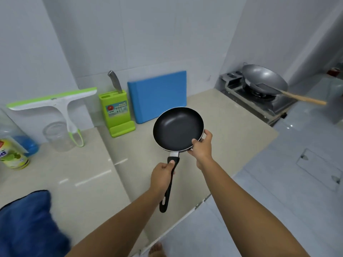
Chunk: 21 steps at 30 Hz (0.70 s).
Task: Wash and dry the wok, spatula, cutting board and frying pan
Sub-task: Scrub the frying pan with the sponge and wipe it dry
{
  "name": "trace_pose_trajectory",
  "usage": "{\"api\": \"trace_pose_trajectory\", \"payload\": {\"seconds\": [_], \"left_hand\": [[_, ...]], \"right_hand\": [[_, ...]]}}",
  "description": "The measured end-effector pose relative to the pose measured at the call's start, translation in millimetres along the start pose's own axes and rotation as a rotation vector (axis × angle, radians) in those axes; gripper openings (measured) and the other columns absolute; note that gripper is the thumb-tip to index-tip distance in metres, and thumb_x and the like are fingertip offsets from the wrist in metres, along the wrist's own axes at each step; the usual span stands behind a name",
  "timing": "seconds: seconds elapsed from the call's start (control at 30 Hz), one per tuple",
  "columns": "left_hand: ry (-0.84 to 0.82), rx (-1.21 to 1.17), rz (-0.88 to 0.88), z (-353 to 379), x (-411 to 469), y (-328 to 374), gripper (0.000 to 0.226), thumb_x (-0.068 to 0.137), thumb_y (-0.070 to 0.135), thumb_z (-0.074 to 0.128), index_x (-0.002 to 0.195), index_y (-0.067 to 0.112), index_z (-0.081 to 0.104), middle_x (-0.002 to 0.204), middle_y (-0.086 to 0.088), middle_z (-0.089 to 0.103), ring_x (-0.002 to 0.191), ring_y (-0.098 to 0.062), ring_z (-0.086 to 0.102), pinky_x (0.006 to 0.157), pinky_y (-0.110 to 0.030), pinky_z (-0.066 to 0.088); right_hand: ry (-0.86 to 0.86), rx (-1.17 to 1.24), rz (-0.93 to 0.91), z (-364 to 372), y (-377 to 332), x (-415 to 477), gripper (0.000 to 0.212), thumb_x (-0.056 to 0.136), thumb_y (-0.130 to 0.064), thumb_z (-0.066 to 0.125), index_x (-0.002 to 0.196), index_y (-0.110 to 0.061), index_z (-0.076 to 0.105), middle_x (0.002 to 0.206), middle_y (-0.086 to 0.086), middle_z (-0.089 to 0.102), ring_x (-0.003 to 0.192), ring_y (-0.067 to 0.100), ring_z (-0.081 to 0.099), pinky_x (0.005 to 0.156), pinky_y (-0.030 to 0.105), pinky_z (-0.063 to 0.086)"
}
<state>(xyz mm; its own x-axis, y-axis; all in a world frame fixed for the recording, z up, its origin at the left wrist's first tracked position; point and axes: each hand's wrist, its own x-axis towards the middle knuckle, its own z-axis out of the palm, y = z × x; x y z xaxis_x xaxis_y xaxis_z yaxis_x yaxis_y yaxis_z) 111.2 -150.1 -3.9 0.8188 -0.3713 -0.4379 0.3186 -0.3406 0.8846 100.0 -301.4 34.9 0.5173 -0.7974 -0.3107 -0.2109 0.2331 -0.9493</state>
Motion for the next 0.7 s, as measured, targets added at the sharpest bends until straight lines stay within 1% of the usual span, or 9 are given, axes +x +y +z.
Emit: {"api": "trace_pose_trajectory", "payload": {"seconds": [0.1,0.17,0.27,0.33,0.4,0.43,0.5,0.57,0.7], "left_hand": [[-0.059,0.013,-0.063,11,33,6,0.036,0.096,0.043,0.054,0.082,0.009,0.053,0.080,-0.007,0.059,0.070,-0.020,0.055,0.070,-0.034,0.045],[-0.124,0.033,-0.111,12,48,8,0.031,0.097,0.038,0.055,0.083,0.011,0.052,0.087,-0.009,0.058,0.078,-0.021,0.056,0.075,-0.035,0.049],[-0.188,0.035,-0.222,11,67,6,0.023,0.097,0.032,0.057,0.086,0.013,0.052,0.095,-0.008,0.061,0.086,-0.019,0.057,0.069,-0.025,0.047],[-0.162,0.001,-0.254,13,78,4,0.021,0.097,0.028,0.058,0.086,0.013,0.051,0.094,-0.008,0.062,0.081,-0.016,0.057,0.065,-0.022,0.046],[-0.096,-0.057,-0.288,17,91,1,0.020,0.097,0.025,0.059,0.086,0.012,0.050,0.093,-0.009,0.061,0.078,-0.016,0.057,0.064,-0.021,0.047],[-0.060,-0.087,-0.312,20,95,-1,0.020,0.097,0.024,0.060,0.085,0.012,0.050,0.093,-0.009,0.062,0.078,-0.017,0.058,0.064,-0.022,0.048],[-0.003,-0.144,-0.349,28,104,-2,0.020,0.096,0.023,0.060,0.083,0.012,0.050,0.092,-0.008,0.063,0.079,-0.017,0.061,0.067,-0.023,0.051],[0.028,-0.182,-0.383,36,112,-4,0.020,0.097,0.022,0.060,0.082,0.013,0.050,0.091,-0.007,0.064,0.077,-0.015,0.061,0.068,-0.022,0.052],[0.093,-0.223,-0.405,51,127,-6,0.017,0.097,0.020,0.059,0.084,0.011,0.052,0.094,-0.009,0.063,0.077,-0.014,0.062,0.064,-0.019,0.053]], "right_hand": [[-0.049,-0.074,0.008,12,-4,43,0.057,0.094,0.003,0.042,0.139,-0.031,0.031,0.119,0.004,0.052,0.110,0.028,0.057,0.073,0.038,0.058],[-0.101,-0.130,0.030,20,1,66,0.059,0.092,0.005,0.041,0.140,-0.029,0.032,0.114,0.007,0.052,0.107,0.029,0.058,0.074,0.042,0.059],[-0.178,-0.195,0.076,35,18,92,0.063,0.089,0.003,0.043,0.142,-0.031,0.033,0.114,0.009,0.053,0.104,0.030,0.059,0.078,0.049,0.059],[-0.206,-0.248,0.076,49,32,112,0.064,0.086,-0.003,0.044,0.140,-0.034,0.036,0.119,0.007,0.054,0.108,0.031,0.059,0.081,0.052,0.058],[-0.244,-0.305,0.074,63,42,132,0.064,0.083,-0.008,0.046,0.140,-0.036,0.038,0.125,0.005,0.056,0.112,0.031,0.058,0.086,0.052,0.056],[-0.273,-0.342,0.072,68,47,141,0.064,0.083,-0.007,0.046,0.139,-0.036,0.039,0.124,0.004,0.057,0.112,0.031,0.058,0.086,0.052,0.056],[-0.329,-0.395,0.065,75,55,157,0.062,0.084,-0.003,0.044,0.136,-0.036,0.043,0.116,0.001,0.059,0.108,0.031,0.059,0.086,0.052,0.055],[-0.375,-0.444,0.057,81,64,174,0.062,0.083,0.000,0.044,0.133,-0.037,0.046,0.110,-0.003,0.058,0.108,0.031,0.059,0.089,0.053,0.054],[-0.453,-0.505,0.077,90,81,200,0.063,0.076,-0.003,0.043,0.125,-0.041,0.050,0.110,-0.006,0.060,0.107,0.028,0.060,0.090,0.053,0.053]]}}
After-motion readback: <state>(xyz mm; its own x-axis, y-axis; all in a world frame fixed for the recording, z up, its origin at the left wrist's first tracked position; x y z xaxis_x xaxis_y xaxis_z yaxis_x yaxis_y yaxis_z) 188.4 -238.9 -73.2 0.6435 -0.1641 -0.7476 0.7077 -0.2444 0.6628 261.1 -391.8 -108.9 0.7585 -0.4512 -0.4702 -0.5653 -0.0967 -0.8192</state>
